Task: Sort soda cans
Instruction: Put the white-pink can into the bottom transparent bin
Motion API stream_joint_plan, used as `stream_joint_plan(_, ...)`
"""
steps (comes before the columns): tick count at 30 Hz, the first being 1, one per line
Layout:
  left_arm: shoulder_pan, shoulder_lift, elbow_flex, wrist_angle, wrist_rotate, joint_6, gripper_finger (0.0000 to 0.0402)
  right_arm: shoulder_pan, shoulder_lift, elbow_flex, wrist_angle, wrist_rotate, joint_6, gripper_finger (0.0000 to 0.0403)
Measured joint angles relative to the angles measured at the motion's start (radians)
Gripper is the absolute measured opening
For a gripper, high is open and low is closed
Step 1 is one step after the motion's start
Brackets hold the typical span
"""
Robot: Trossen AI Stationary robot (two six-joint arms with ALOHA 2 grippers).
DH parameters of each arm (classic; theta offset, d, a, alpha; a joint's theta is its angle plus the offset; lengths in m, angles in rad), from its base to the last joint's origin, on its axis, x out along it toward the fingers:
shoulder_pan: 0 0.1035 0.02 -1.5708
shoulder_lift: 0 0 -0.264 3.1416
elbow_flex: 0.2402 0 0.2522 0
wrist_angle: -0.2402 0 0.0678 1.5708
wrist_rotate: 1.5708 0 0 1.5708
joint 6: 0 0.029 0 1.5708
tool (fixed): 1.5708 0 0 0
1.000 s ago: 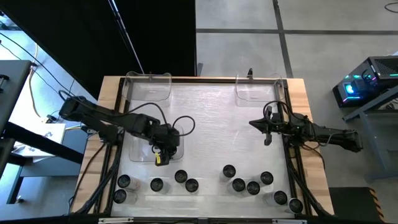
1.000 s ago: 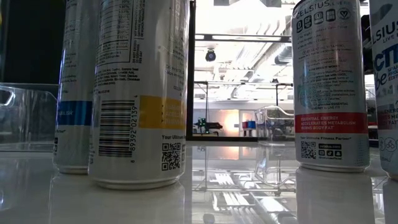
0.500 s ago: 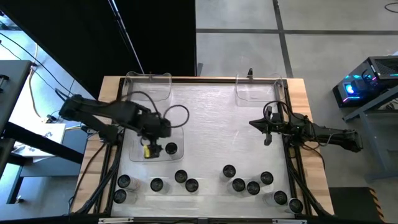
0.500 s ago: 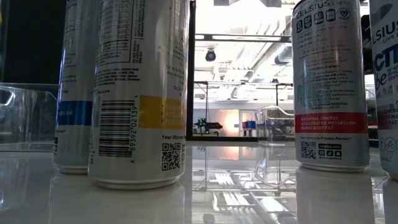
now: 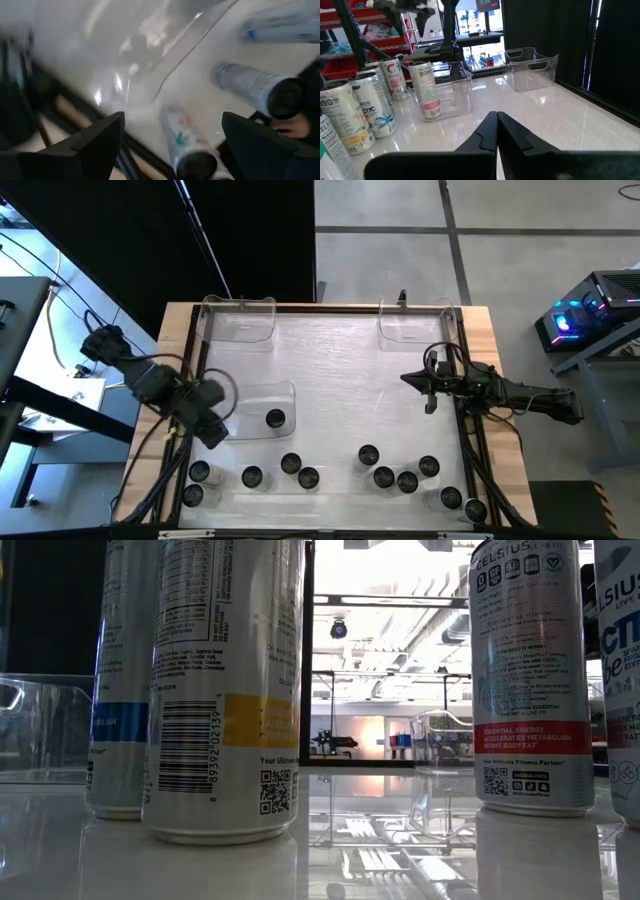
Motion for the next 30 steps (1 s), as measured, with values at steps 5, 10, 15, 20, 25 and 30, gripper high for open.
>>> stream_joint_plan(5, -0.089, -0.029, -0.075, 0.028, 0.063, -0.306, 0.0329, 0.0, 0.0, 0.0, 0.0, 0.0, 0.0, 0.0)
stream_joint_plan(10, -0.179, -0.032, -0.13, 0.139, 0.053, -0.612, 0.0329, 0.0, 0.0, 0.0, 0.0, 0.0, 0.0, 0.0)
stream_joint_plan(15, -0.238, -0.029, -0.155, 0.229, 0.057, -0.744, 0.0329, 0.0, 0.0, 0.0, 0.0, 0.0, 0.0, 0.0)
stream_joint_plan(20, -0.278, -0.026, -0.156, 0.222, 0.016, -0.806, 0.0329, 0.0, 0.0, 0.0, 0.0, 0.0, 0.0, 0.0)
stream_joint_plan(25, -0.292, -0.004, -0.158, 0.187, 0.019, -0.802, 0.0329, 0.0, 0.0, 0.0, 0.0, 0.0, 0.0, 0.0)
stream_joint_plan(30, -0.304, 0.002, -0.158, 0.187, 0.021, -0.768, 0.0329, 0.0, 0.0, 0.0, 0.0, 0.0, 0.0, 0.0)
